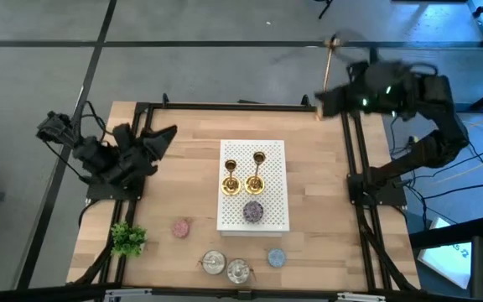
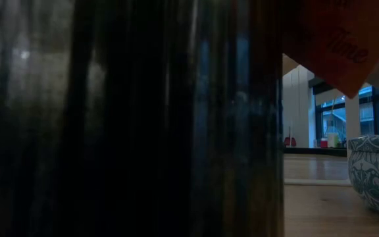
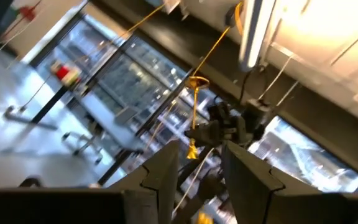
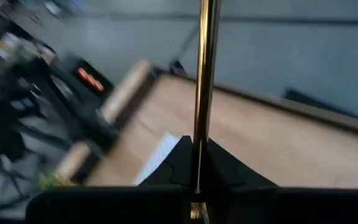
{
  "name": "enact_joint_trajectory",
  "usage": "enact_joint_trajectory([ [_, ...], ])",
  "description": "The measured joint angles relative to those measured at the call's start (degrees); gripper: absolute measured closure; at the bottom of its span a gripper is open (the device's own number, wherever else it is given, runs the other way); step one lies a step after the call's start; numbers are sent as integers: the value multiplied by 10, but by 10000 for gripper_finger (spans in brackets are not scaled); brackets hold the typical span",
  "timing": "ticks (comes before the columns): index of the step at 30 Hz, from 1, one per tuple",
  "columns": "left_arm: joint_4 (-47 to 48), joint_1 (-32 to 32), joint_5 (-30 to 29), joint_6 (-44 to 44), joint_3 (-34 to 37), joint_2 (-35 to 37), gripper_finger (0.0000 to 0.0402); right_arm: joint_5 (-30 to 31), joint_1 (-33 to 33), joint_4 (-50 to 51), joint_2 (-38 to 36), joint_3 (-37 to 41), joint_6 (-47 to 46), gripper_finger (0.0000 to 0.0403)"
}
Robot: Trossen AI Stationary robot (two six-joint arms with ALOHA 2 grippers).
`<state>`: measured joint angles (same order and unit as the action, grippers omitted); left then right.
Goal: Pick & Place candle stick holders
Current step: Put the gold candle holder on the shelf aligned with the other gold candle holders
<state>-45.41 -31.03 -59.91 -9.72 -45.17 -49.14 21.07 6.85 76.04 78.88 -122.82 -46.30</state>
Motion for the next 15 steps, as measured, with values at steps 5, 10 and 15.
enact_joint_trajectory([
  [5, 26, 64, 94, -7, 0, 27, 284, -98, 80, -132, 29, -14, 66, 388],
  [10, 100, 133, 177, -107, 0, 51, 284, -202, 116, -241, 80, -15, 137, 388],
  [15, 140, 209, 273, -209, 0, 51, 284, -295, 133, -268, 134, -15, 160, 388],
])
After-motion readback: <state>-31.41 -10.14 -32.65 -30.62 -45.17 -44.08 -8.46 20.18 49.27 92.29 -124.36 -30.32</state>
